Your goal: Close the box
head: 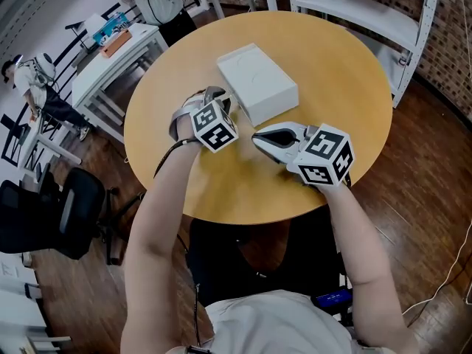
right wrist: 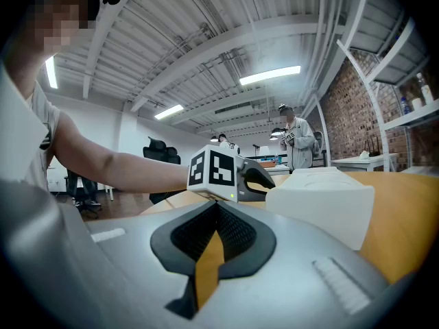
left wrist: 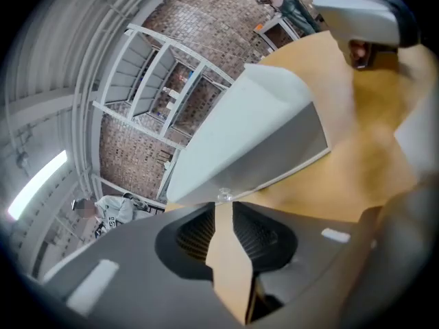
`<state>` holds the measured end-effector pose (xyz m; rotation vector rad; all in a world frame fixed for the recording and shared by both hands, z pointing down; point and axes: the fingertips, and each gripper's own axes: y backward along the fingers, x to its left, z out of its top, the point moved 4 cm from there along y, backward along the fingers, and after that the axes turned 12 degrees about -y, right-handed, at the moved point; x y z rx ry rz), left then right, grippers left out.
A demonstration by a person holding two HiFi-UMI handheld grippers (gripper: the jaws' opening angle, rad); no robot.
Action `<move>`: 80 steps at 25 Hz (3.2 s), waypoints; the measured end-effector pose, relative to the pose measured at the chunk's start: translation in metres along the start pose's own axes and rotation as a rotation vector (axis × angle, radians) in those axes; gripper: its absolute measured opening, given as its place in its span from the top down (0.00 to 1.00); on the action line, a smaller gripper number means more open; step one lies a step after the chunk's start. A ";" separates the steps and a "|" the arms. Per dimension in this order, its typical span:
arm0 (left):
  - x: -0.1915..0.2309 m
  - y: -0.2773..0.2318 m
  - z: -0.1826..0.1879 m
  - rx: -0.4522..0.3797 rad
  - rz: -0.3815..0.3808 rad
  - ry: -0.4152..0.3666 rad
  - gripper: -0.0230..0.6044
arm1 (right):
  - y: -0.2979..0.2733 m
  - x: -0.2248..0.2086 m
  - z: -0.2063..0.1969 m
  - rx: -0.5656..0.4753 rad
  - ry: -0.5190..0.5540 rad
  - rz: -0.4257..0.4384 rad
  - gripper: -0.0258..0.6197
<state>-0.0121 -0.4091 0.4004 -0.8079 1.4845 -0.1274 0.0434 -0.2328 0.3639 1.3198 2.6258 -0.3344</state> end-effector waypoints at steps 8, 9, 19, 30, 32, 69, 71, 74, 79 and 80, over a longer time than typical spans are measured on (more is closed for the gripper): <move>-0.009 0.093 -0.006 -0.412 -0.018 0.578 0.85 | 0.010 -0.002 -0.007 0.002 0.000 0.007 0.96; -0.016 0.106 0.001 -0.479 -0.030 0.631 0.88 | 0.013 -0.002 -0.010 0.003 -0.001 0.004 0.96; -0.062 0.150 0.029 -0.796 -0.115 0.893 0.96 | 0.010 -0.003 -0.011 -0.007 0.006 0.004 0.96; -0.066 0.145 0.029 -0.790 -0.156 0.930 0.96 | 0.009 -0.003 -0.006 -0.011 0.010 0.004 0.96; -0.069 0.145 0.029 -0.786 -0.162 0.934 0.96 | 0.010 -0.002 -0.008 -0.008 0.004 0.004 0.96; -0.064 0.147 0.028 -0.787 -0.163 0.936 0.96 | 0.007 -0.001 -0.005 -0.004 0.003 0.005 0.96; -0.064 0.147 0.028 -0.787 -0.163 0.936 0.96 | 0.007 -0.001 -0.004 -0.003 0.005 0.005 0.96; -0.064 0.147 0.028 -0.788 -0.162 0.936 0.96 | 0.008 -0.002 -0.004 -0.003 0.008 0.004 0.96; -0.065 0.146 0.028 -0.787 -0.163 0.936 0.96 | 0.008 -0.001 -0.005 -0.005 0.004 0.005 0.96; -0.065 0.146 0.028 -0.787 -0.163 0.936 0.96 | 0.008 -0.001 -0.005 -0.005 0.003 0.005 0.96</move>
